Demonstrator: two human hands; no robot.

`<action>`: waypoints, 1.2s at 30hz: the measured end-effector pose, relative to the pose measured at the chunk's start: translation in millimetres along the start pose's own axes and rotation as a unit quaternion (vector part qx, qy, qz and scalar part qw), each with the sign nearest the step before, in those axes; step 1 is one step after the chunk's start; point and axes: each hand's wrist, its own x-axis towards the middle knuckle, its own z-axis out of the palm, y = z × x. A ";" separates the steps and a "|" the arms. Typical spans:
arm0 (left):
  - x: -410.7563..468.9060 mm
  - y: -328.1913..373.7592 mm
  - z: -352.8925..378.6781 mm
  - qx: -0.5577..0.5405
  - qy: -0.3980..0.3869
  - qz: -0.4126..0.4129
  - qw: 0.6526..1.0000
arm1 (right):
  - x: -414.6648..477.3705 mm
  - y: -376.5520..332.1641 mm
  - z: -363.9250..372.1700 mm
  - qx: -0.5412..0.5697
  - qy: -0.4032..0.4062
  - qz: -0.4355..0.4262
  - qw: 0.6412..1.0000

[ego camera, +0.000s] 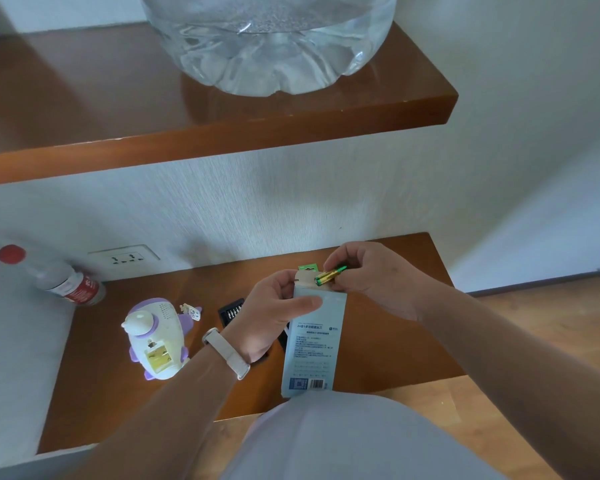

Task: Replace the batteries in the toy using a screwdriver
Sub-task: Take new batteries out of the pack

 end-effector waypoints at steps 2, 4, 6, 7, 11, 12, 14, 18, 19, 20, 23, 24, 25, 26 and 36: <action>1.7 1.3 0.5 -0.002 -0.001 0.001 1.000 | 0.6 -1.1 -3.7 -0.062 -0.003 -0.019 0.998; 3.5 2.5 1.0 0.001 -0.003 0.002 1.000 | 1.2 -4.5 -5.7 -0.087 -0.013 -0.032 0.996; 5.8 2.9 1.3 0.004 -0.004 0.003 1.000 | 2.6 -7.5 -6.8 -0.097 -0.020 -0.050 0.994; 7.1 2.9 1.4 0.004 -0.003 0.004 1.000 | 3.5 -8.5 -6.8 -0.103 -0.021 -0.054 0.993; 10.6 4.0 2.1 0.003 -0.003 0.004 1.000 | 5.8 -13.7 -6.0 -0.135 -0.024 -0.053 0.989; 11.3 4.2 2.1 0.005 -0.003 0.006 1.000 | 6.0 -14.0 -5.2 -0.151 -0.027 -0.046 0.987; 12.3 4.6 2.0 0.009 -0.001 0.009 1.000 | 5.5 -14.9 -2.6 -0.201 -0.044 -0.047 0.977; 12.9 4.7 1.3 0.010 0.007 0.014 1.000 | 7.1 -10.5 -1.3 -0.245 -0.048 -0.085 0.964; 12.9 5.1 1.1 0.012 0.008 0.015 1.000 | 7.7 -8.7 -2.7 -0.243 -0.040 -0.091 0.965; 13.0 5.1 0.9 0.012 0.007 0.016 1.000 | 8.2 -6.7 -4.0 -0.241 -0.034 -0.097 0.965; 13.0 6.1 -0.5 0.008 0.007 0.018 1.000 | 7.3 -2.4 -5.9 -0.198 0.000 -0.102 0.975; 13.1 6.5 -0.8 0.008 0.008 0.018 1.000 | 7.1 -1.3 -6.6 -0.174 0.027 -0.104 0.979; 13.2 6.9 -0.9 0.009 0.008 0.019 1.000 | 7.2 -0.9 -7.1 -0.151 0.058 -0.103 0.981; 13.4 7.3 -0.5 0.009 0.005 0.019 1.000 | 7.9 -0.4 -8.3 -0.133 0.086 -0.098 0.983; 14.9 14.4 12.8 0.026 0.005 0.015 1.000 | 8.1 5.8 -12.9 0.021 0.009 -0.006 1.000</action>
